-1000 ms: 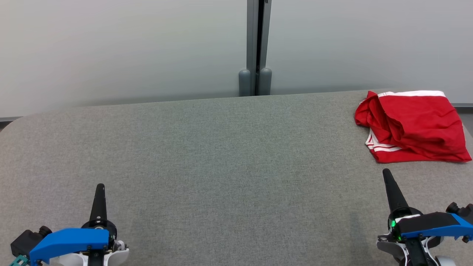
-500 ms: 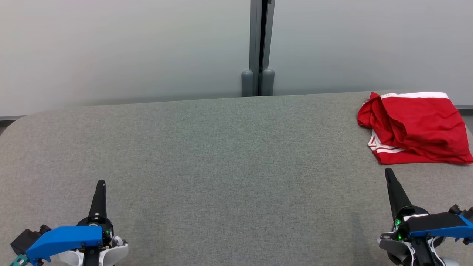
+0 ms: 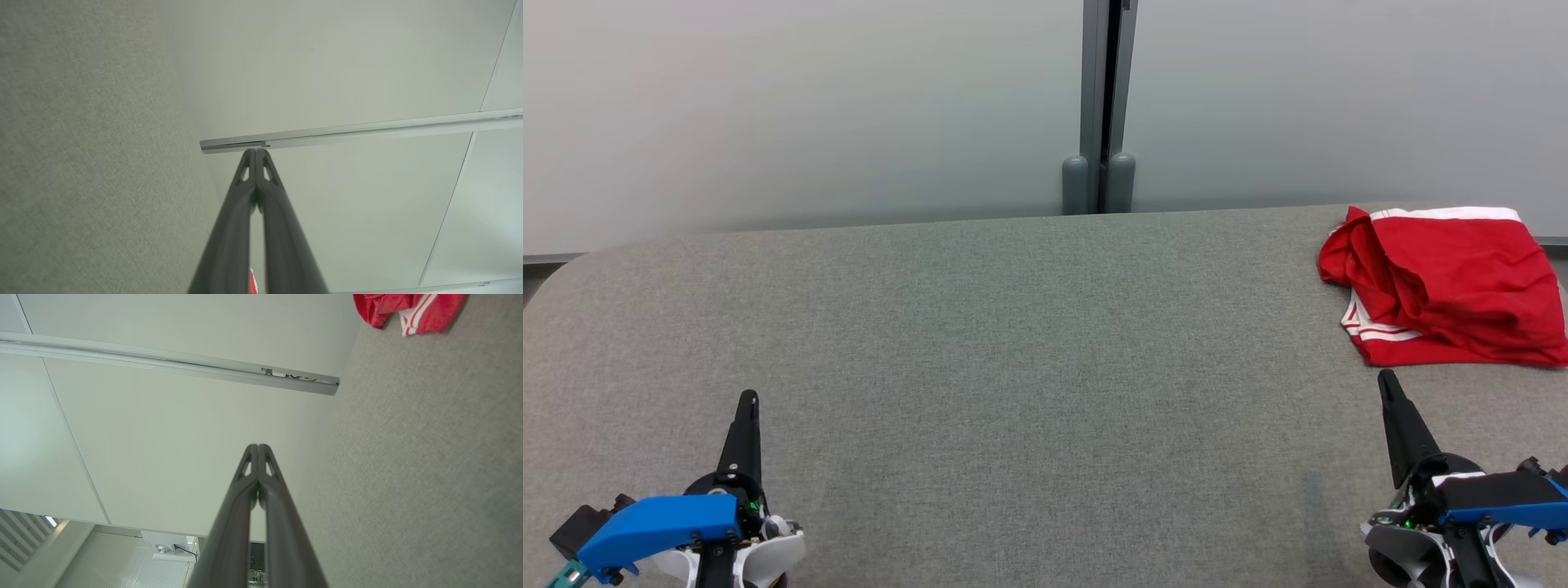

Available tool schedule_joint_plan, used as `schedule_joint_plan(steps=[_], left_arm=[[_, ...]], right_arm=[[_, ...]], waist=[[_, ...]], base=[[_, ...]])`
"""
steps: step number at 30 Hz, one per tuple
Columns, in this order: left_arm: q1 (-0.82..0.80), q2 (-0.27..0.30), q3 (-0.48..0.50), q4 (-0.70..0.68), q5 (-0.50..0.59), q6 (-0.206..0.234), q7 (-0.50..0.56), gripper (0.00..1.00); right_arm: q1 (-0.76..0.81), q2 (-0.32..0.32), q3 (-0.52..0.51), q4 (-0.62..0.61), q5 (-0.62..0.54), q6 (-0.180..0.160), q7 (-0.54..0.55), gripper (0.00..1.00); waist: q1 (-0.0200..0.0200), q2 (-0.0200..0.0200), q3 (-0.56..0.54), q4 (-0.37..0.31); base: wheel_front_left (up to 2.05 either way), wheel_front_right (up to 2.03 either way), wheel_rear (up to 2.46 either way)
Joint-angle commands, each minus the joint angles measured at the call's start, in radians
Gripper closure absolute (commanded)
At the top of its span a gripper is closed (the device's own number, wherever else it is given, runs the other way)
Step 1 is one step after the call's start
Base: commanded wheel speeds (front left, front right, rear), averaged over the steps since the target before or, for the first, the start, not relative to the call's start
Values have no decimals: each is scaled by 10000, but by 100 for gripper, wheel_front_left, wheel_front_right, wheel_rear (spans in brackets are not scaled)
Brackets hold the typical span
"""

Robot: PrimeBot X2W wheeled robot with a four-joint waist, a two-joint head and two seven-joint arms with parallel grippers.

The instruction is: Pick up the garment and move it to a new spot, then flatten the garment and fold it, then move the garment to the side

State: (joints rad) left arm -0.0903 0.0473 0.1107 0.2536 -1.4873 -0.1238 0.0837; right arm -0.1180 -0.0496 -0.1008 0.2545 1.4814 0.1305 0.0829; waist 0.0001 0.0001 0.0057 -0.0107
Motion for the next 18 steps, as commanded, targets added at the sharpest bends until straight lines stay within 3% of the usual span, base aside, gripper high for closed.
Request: schedule_joint_plan(steps=[1, 18], left_arm=[[-185, 45, 21, -70, -193, -79, 59, 100], [-237, 46, 48, -102, -1268, -125, 344, 100]], right_arm=[[122, -13, -34, -78, 221, 4, 59, 100], [160, -12, -162, -121, 1341, 4, 355, 100]], waist=[[-1, -1, -2, 8], [-1, -1, -26, 107]], base=[[0, 0, 0], [0, 0, 0]])
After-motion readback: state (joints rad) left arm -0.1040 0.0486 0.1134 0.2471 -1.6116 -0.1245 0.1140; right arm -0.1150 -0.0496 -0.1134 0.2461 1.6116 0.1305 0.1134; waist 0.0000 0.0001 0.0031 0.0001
